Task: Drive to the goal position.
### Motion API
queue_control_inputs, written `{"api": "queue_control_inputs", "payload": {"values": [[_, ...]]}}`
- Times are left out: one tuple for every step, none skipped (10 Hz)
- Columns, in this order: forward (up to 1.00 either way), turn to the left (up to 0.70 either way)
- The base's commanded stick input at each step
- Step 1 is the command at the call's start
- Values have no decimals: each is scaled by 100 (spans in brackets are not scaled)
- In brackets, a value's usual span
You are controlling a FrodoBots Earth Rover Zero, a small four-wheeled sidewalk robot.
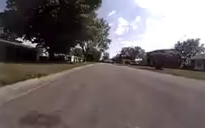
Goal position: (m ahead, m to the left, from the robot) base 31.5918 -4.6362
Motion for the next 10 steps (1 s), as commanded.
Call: {"api": "queue_control_inputs", "payload": {"values": [[100,0],[100,0],[100,2],[100,3],[100,14],[100,24],[100,14],[100,0],[100,0],[100,0]]}}
